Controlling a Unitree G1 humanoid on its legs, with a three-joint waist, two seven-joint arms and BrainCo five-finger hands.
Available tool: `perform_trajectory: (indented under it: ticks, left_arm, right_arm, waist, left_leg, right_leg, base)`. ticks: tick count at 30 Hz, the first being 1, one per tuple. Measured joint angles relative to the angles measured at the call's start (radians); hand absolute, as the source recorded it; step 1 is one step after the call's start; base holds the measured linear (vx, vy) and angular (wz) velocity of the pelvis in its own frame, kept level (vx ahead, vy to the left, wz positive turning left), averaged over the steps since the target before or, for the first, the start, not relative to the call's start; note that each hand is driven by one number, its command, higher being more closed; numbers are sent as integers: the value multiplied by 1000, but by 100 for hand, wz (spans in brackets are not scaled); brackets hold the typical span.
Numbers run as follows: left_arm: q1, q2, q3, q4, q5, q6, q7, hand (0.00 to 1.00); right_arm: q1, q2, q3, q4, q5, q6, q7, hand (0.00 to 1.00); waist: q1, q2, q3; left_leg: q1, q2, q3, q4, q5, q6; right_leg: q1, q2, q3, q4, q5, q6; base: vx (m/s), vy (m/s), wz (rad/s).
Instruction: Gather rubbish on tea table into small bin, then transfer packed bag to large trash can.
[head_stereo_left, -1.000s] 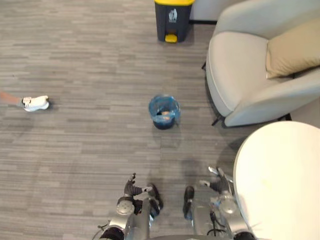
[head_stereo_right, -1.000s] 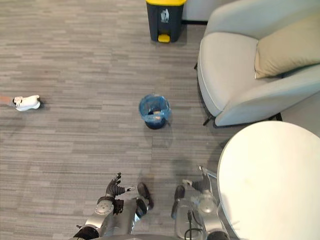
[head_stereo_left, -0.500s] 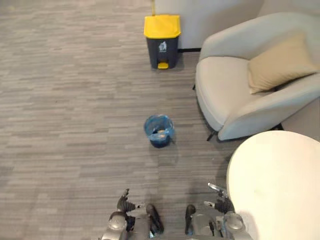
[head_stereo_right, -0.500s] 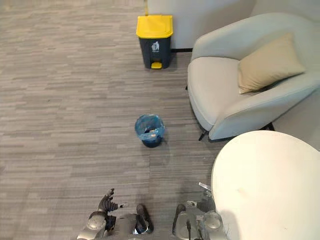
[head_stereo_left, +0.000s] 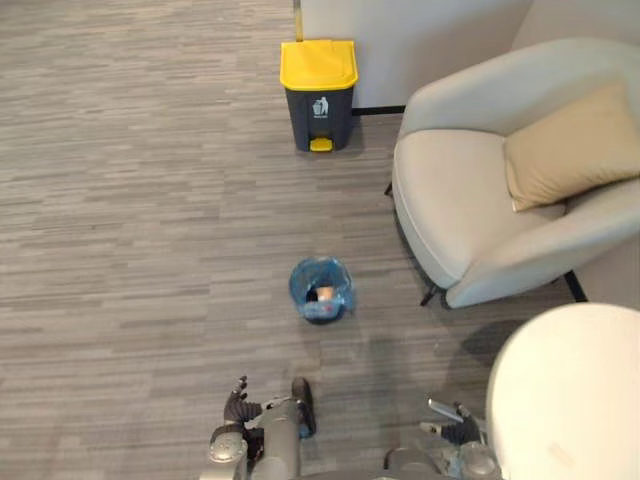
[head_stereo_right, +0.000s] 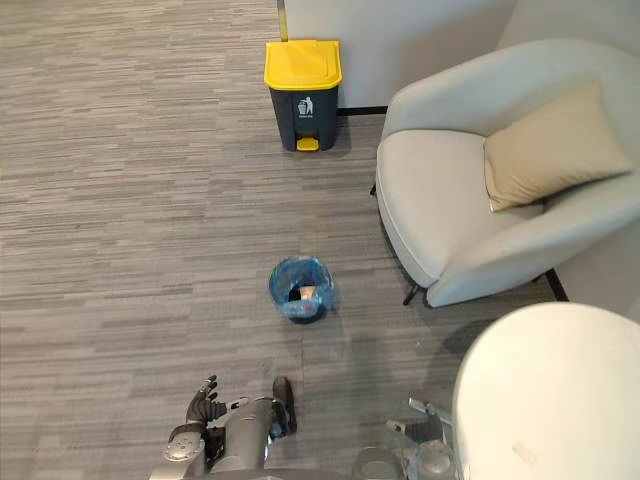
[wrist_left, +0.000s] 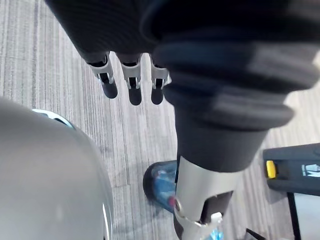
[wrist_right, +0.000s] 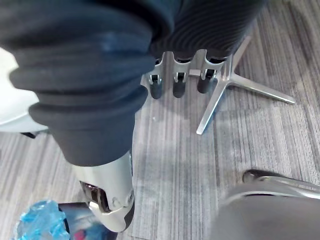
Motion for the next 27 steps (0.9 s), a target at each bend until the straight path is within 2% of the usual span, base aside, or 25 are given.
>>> perform_trajectory:
  ticks: [1, 3, 5, 6, 7, 8, 9, 10, 12, 14, 16, 18, 20, 24, 27]
  left_arm:
    - [10, 4, -8, 0, -1, 0, 3, 0]
    - [11, 19, -11, -2, 0, -1, 4, 0]
    - [-8, 22, -8, -2, 0, -2, 8, 0]
    - [-19, 20, -10, -3, 1, -5, 12, 0]
    - [-19, 26, -12, -5, 3, -7, 15, 0]
    - [-18, 33, -12, -5, 4, -7, 15, 0]
    - [-31, 2, -7, -2, 5, -5, 18, 0]
    - [-27, -14, -11, -7, 5, -9, 17, 0]
    - [-38, -24, -13, -11, 6, -10, 17, 0]
    - [-70, -26, -14, -15, 5, -11, 18, 0]
    - [-100, -24, -15, -19, 5, -21, 21, 0]
    - [-117, -24, -21, -35, 5, -26, 24, 0]
    - [-138, -20, -26, -40, 5, -28, 40, 0]
    - [-156, -19, -33, -49, 5, -28, 46, 0]
    - [-190, -18, -36, -56, 3, -31, 62, 0]
  right_arm:
    - [-12, -6, 13, -9, -3, 0, -1, 0]
    - [-24, -21, 47, -36, -25, -5, -5, 0]
    - [-30, -28, 68, -56, -33, -14, -5, 0]
    - [-35, -31, 77, -57, -33, -19, -5, 0]
    - [-30, -24, 83, -57, -34, -19, -6, 0]
    - [-23, -16, 83, -58, -34, -20, -7, 0]
    - [-33, -31, 85, -56, -34, -18, -12, 0]
    - [-38, -38, 94, -72, -34, -20, -20, 0]
    - [-44, -39, 112, -124, -34, -24, -23, 0]
    - [-46, -32, 133, -166, -46, -26, -34, 0]
    - [-44, -27, 167, -238, -87, -27, -51, 0]
    - [-48, -26, 201, -304, -131, -31, -70, 0]
    - [-85, -23, 238, -339, -189, -33, -85, 0]
    - [-149, 3, 286, -361, -254, -34, -90, 0]
    - [-216, 0, 349, -360, -286, -32, -103, 0]
  waist:
    - [-1, 7, 12]
    - [-4, 23, 22]
    - [-3, 34, 30]
    - [-4, 30, 29]
    - [-2, 13, 28]
    - [-3, -2, 31]
    - [0, 18, 44]
    - [2, 35, 35]
    - [0, 44, 42]
    - [2, 40, 71]
    - [17, 22, 100]
    - [26, 16, 109]
    - [29, 21, 130]
    - [43, 21, 167]
    - [51, 38, 190]
  left_leg:
    - [64, 0, -1, -17, -17, 4]
    - [140, 3, -14, -65, -17, 2]
    - [184, 11, -38, -98, -16, -6]
    - [203, 15, -58, -106, -20, -33]
    - [221, -2, -66, -103, -29, -63]
    - [230, -22, -77, -94, -42, -81]
    - [228, -7, -106, -66, -68, -102]
    - [203, 19, -109, -53, -66, -108]
    - [186, 42, -111, -53, -75, -122]
    - [175, 66, -111, -21, -86, -140]
    - [117, 84, -111, 91, -93, -146]
    - [46, 96, -111, 198, -111, -149]
    - [-9, 118, -110, 295, -151, -139]
    - [-69, 129, -109, 371, -188, -133]
    - [-148, 150, -108, 442, -248, -129]
  right_leg:
    - [-31, 2, -35, 51, -30, -32]
    - [-73, 33, -99, -39, -66, -37]
    - [-107, 94, -114, -227, -68, -44]
    - [-119, 137, -97, -393, -29, -42]
    - [-100, 158, -67, -592, 141, -64]
    - [-100, 150, -53, -642, 274, -79]
    - [-97, 156, -71, -608, 291, -120]
    - [-96, 168, -83, -633, 290, -121]
    - [-96, 186, -109, -657, 273, -134]
    - [-103, 198, -133, -631, 260, -147]
    - [-138, 191, -144, -545, 222, -157]
    - [-196, 181, -147, -453, 178, -159]
    - [-250, 180, -155, -361, 134, -166]
    - [-322, 171, -157, -268, 102, -170]
    - [-402, 172, -165, -206, 80, -173]
  base:
    - [466, 85, 3]
    - [444, 44, 12]
    - [370, -21, 34]
    - [456, -74, 56]
    - [456, -100, 64]
    - [385, -113, 60]
    - [303, -97, 43]
    - [270, -84, 25]
    - [245, -97, 19]
    - [144, -76, 27]
    - [26, -32, 19]
    - [-22, -21, 10]
    - [-46, -14, 4]
    - [-92, -29, 1]
    - [-138, -25, 1]
